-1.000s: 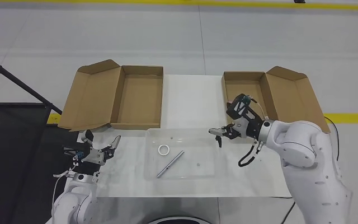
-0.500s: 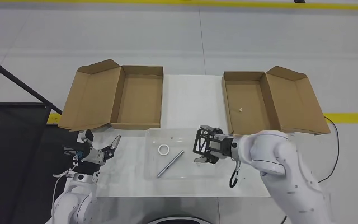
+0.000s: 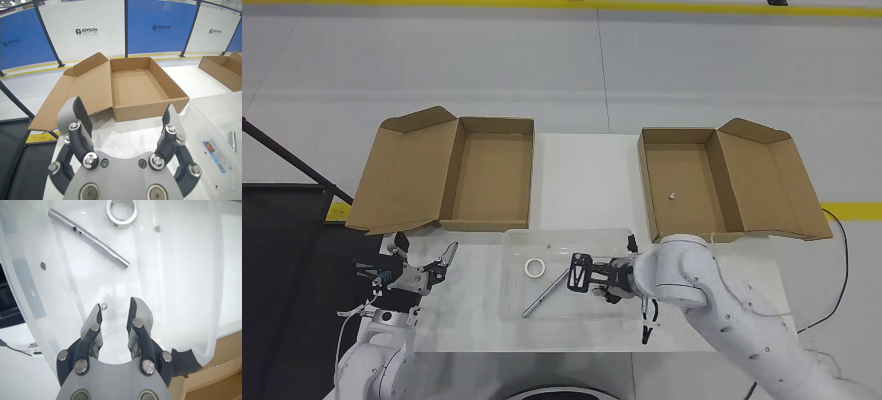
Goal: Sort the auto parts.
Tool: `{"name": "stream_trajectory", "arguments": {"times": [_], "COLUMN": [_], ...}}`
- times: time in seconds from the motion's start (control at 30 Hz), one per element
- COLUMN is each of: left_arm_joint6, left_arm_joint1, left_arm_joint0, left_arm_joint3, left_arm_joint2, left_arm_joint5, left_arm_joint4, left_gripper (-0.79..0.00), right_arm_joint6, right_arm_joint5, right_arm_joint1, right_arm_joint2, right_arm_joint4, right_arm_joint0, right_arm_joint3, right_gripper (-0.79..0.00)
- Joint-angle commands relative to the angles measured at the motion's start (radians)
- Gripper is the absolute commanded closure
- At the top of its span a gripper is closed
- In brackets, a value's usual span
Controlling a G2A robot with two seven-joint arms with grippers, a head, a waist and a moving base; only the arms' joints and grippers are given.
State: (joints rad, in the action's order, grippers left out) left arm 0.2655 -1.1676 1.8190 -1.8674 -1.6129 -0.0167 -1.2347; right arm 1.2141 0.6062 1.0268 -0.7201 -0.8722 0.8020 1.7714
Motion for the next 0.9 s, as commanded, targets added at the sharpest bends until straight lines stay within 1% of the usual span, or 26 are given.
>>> {"name": "stream_trajectory", "arguments": {"times": [0.0, 0.13, 0.27, 0.4, 0.57, 0.7, 0.8, 0.87], "left_arm_joint6": [0.0, 0.0, 0.0, 0.0, 0.0, 0.0, 0.0, 0.0], "left_arm_joint1": [0.0, 0.0, 0.0, 0.0, 0.0, 0.0, 0.0, 0.0], "left_arm_joint0": [0.0, 0.0, 0.0, 0.0, 0.0, 0.0, 0.0, 0.0], "left_arm_joint3": [0.0, 0.0, 0.0, 0.0, 0.0, 0.0, 0.0, 0.0], "left_arm_joint2": [0.0, 0.0, 0.0, 0.0, 0.0, 0.0, 0.0, 0.0], "left_arm_joint5": [0.0, 0.0, 0.0, 0.0, 0.0, 0.0, 0.0, 0.0], "left_arm_joint4": [0.0, 0.0, 0.0, 0.0, 0.0, 0.0, 0.0, 0.0], "left_gripper": [-0.785, -0.785, -0.785, -0.785, -0.785, -0.785, -0.785, -0.785], "right_arm_joint6": [0.017, 0.035, 0.036, 0.03, 0.014, 0.004, 0.007, 0.012], "right_arm_joint5": [-0.017, -0.035, -0.036, -0.031, -0.032, -0.047, -0.068, -0.078], "right_arm_joint1": [-0.009, -0.026, -0.039, -0.044, -0.036, -0.024, -0.015, -0.01], "right_arm_joint2": [0.041, 0.102, 0.128, 0.139, 0.158, 0.177, 0.188, 0.193], "right_arm_joint4": [0.024, 0.072, 0.109, 0.118, 0.104, 0.091, 0.08, 0.081], "right_arm_joint0": [-0.027, -0.079, -0.111, -0.121, -0.12, -0.124, -0.128, -0.131], "right_arm_joint3": [-0.009, -0.02, -0.023, -0.018, -0.032, -0.055, -0.072, -0.082], "right_gripper": [-0.332, -0.317, -0.296, -0.234, -0.243, -0.28, -0.277, -0.24]}}
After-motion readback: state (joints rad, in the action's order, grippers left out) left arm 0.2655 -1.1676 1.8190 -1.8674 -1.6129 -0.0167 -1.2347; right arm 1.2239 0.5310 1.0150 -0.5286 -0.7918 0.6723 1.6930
